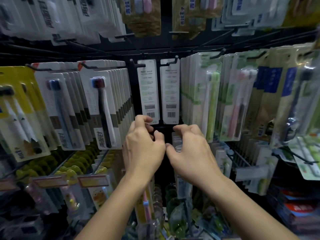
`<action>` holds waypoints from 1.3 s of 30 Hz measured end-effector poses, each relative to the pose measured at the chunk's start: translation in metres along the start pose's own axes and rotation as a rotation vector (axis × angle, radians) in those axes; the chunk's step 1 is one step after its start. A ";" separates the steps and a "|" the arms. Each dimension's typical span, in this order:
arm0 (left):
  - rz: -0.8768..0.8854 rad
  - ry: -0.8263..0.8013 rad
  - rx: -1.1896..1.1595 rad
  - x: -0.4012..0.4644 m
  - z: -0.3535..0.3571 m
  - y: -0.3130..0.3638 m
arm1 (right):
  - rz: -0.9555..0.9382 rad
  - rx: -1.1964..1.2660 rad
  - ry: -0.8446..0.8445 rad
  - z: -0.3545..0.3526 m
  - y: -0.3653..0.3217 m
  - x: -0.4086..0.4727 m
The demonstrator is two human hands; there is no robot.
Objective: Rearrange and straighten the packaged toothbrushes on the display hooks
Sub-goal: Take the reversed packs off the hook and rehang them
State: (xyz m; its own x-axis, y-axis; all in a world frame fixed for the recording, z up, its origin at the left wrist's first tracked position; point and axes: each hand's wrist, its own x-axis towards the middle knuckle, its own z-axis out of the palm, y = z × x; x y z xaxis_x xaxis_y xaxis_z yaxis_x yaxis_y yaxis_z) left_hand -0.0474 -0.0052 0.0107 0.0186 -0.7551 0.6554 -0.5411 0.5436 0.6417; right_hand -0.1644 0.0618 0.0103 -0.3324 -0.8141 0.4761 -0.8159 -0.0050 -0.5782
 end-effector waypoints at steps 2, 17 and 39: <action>-0.025 -0.047 0.018 0.011 0.002 0.002 | 0.004 0.009 -0.003 0.000 -0.005 0.010; -0.186 -0.410 0.038 0.099 0.040 -0.040 | 0.110 0.152 -0.089 0.035 -0.007 0.093; -0.352 -0.537 -0.152 0.128 0.065 -0.051 | 0.328 0.123 -0.050 0.066 -0.006 0.129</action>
State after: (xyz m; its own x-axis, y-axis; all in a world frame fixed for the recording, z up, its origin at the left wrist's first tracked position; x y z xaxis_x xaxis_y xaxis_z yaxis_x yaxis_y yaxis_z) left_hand -0.0716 -0.1535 0.0360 -0.2706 -0.9537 0.1311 -0.4535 0.2464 0.8565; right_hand -0.1712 -0.0814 0.0313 -0.5413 -0.8115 0.2201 -0.6050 0.1941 -0.7722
